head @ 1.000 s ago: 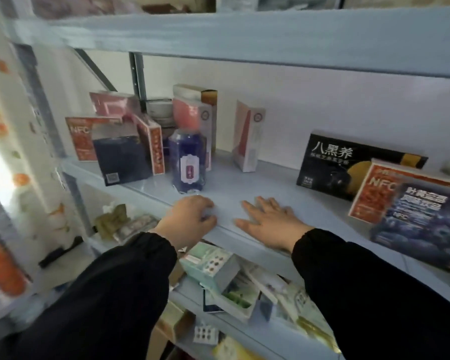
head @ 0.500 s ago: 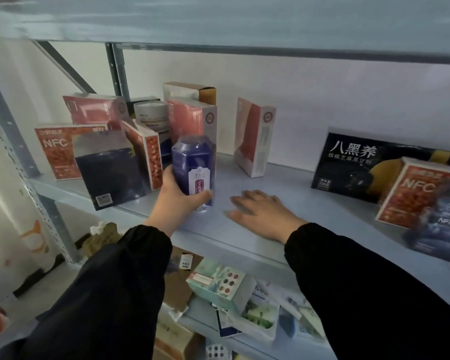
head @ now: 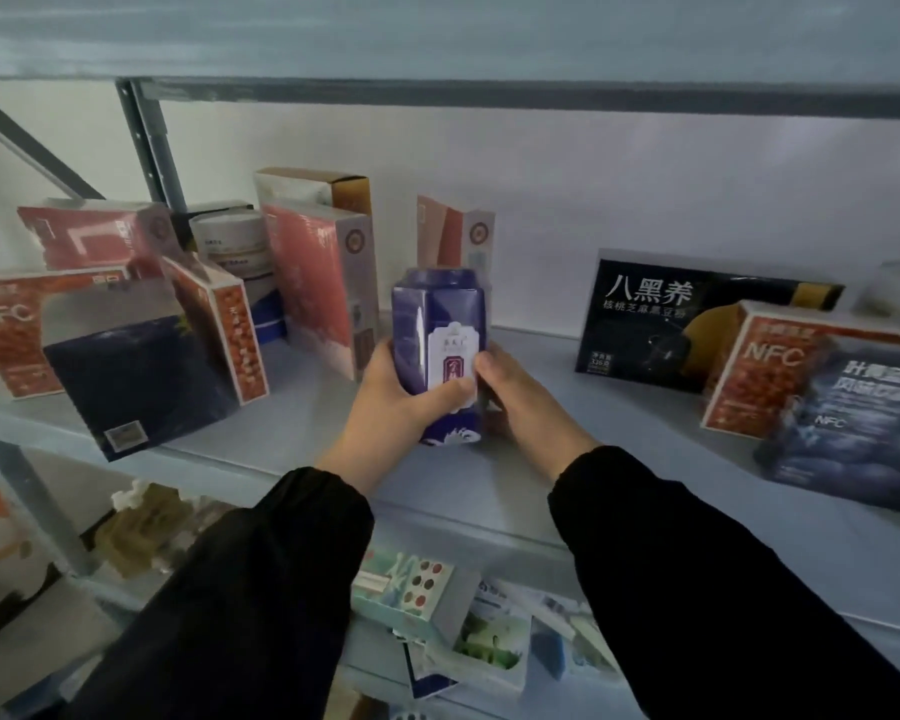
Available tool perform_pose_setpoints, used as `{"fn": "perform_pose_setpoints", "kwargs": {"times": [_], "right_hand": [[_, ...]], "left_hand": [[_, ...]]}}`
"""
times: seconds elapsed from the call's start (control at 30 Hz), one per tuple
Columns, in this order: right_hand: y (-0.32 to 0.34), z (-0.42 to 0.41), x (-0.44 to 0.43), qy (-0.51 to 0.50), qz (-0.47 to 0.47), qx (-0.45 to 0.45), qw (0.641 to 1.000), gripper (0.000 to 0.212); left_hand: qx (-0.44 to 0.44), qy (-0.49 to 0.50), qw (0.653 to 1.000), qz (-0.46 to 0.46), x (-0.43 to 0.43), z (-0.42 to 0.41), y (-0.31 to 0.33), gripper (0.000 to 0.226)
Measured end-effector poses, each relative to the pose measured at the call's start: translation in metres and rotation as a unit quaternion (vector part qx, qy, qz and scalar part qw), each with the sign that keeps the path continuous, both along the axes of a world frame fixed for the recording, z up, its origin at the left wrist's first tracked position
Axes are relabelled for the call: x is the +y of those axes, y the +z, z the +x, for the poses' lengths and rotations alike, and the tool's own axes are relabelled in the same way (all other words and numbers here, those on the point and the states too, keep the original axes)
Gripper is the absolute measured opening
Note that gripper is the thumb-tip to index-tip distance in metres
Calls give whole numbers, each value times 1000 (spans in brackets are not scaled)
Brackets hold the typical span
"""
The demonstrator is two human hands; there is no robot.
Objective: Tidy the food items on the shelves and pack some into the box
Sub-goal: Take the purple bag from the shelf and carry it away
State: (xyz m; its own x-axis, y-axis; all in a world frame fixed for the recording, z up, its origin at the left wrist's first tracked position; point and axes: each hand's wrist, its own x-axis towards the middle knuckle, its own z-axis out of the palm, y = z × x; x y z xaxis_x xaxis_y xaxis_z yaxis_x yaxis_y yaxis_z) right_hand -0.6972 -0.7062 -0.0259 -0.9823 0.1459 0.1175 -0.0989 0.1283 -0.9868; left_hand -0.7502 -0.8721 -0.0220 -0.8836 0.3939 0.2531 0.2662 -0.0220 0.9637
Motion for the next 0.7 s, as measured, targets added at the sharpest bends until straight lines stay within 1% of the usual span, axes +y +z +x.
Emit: {"fn": "perform_pose_setpoints", "kwargs": {"times": [0.07, 0.1, 0.17, 0.27, 0.4, 0.5, 0.53, 0.57, 0.63, 0.67, 0.7], "right_hand": [[-1, -1, 8, -35, -46, 26, 998, 66], [0, 0, 12, -54, -54, 41, 996, 67], [4, 2, 23, -76, -50, 62, 994, 62], [3, 4, 36, -65, -38, 70, 995, 47], [1, 5, 44, -51, -21, 71, 996, 43], [1, 1, 45, -50, -26, 80, 995, 39], [0, -1, 45, -49, -33, 83, 995, 41], [0, -3, 45, -49, -42, 83, 994, 47], [0, -6, 47, -52, -87, 77, 992, 61], [0, -8, 49, -54, -119, 77, 988, 63], [2, -9, 51, -56, -145, 81, 985, 60]], "left_hand": [[-37, -37, 998, 37, 27, 0, 6, 62], [-47, -54, 996, 46, 38, -1, 10, 58], [-51, -80, 995, 45, 51, -5, 13, 48], [-47, -109, 993, 17, 56, -8, 6, 55], [-57, -117, 991, 16, 56, -13, -6, 49], [-75, -118, 989, 39, 55, -14, -6, 46], [-89, -118, 988, 48, 55, -15, -7, 49], [-108, -115, 986, 52, 55, -16, -6, 52], [-133, -109, 984, 43, 55, -18, -7, 52], [-139, -111, 983, 35, 56, -20, -8, 53], [-142, -116, 983, 27, 56, -20, -9, 59]]}}
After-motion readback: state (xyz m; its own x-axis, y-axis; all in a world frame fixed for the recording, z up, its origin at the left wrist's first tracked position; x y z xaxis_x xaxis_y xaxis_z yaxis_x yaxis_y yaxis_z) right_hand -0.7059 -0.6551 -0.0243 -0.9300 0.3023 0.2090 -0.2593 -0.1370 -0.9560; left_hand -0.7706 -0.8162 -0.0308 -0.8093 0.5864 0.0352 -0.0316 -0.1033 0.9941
